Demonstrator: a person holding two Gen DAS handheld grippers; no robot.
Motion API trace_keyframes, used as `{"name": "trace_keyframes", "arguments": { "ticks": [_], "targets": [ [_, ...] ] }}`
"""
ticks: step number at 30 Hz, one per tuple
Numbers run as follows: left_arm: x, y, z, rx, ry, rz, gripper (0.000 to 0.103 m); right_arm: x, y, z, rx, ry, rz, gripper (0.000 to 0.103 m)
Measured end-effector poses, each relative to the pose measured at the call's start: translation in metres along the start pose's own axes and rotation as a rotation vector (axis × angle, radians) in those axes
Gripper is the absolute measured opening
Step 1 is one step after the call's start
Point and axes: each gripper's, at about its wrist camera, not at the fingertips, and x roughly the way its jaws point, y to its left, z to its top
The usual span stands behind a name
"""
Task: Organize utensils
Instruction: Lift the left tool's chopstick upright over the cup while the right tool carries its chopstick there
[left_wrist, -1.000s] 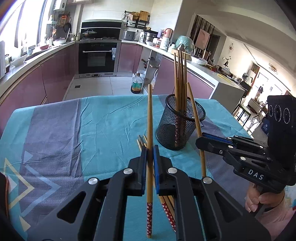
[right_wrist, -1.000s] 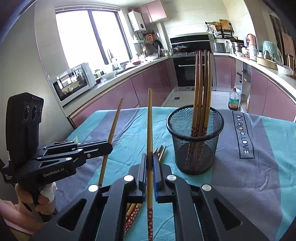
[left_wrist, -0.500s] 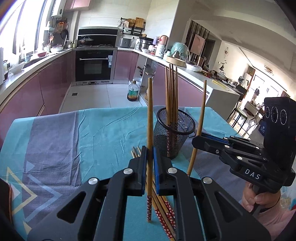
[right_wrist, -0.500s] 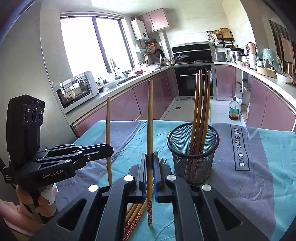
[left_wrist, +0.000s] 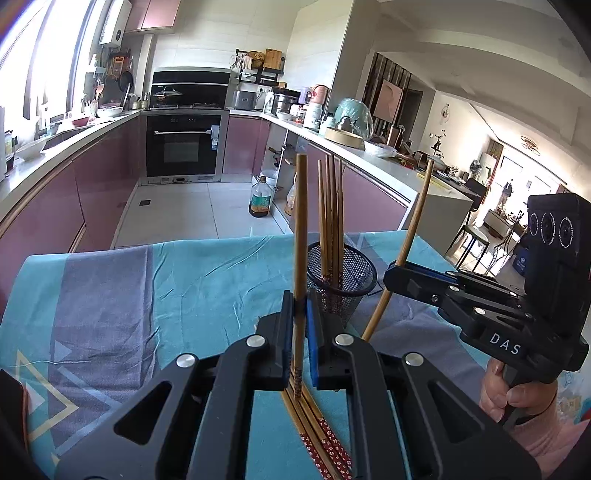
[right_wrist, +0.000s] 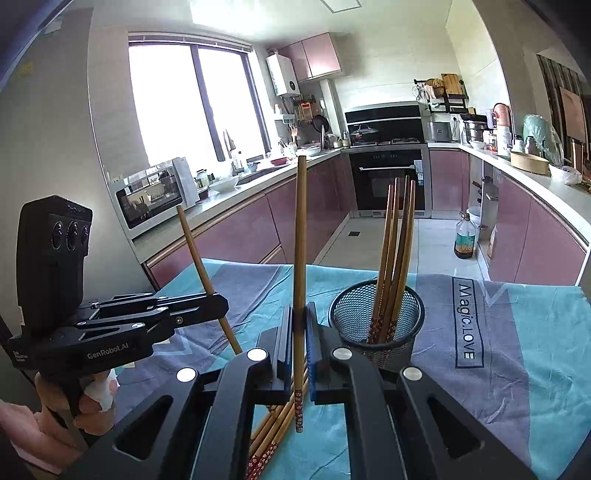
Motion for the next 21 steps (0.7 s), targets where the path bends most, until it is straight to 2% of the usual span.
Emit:
{"name": "trace_keyframes", "arguments": {
  "ticks": [21],
  "targets": [
    [-0.004, -0.017, 0.022, 0.047, -0.034, -0.022, 0.007, -0.015, -0.008, 0.011, -0.006, -0.051, -0.015, 0.005]
  ]
}}
